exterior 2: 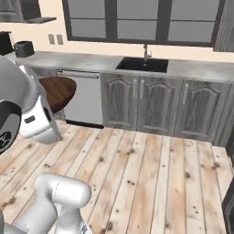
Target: Take the smaller bowl and place it next to the appetizer plate on the dining counter , and place the larger bowl next to the plate with cooked food.
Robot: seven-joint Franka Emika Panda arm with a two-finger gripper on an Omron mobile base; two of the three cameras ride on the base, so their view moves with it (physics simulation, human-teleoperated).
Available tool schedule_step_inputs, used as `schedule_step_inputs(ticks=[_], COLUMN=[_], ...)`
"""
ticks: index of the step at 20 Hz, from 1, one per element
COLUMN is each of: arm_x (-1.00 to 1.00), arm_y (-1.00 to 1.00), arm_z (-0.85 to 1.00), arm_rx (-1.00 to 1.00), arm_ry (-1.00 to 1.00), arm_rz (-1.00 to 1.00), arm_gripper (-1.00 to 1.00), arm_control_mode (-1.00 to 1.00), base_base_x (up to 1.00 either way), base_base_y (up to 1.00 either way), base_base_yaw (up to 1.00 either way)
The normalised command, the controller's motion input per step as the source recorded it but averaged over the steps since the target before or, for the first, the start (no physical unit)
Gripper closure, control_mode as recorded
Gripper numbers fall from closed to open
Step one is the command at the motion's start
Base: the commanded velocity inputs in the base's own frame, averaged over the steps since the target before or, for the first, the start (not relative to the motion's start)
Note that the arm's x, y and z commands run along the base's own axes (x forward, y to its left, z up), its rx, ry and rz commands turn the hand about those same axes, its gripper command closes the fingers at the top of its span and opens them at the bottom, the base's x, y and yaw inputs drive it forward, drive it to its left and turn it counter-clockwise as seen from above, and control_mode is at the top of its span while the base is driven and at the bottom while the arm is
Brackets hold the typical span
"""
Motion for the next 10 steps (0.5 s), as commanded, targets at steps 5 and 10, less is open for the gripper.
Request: schedule_step_inputs(ticks=[5, 10], arm_x=[0.00, 0.00], arm_y=[0.00, 0.00], arm_z=[0.00, 0.00], arm_rx=[0.00, 0.00], arm_ry=[0.00, 0.00], arm_rz=[0.00, 0.00], arm_gripper=[1.00, 1.00], arm_control_mode=[1.00, 1.00], base_base_x=[-1.00, -1.00], base_base_y=[0.23, 0.29], base_base_yaw=[0.33, 0.21])
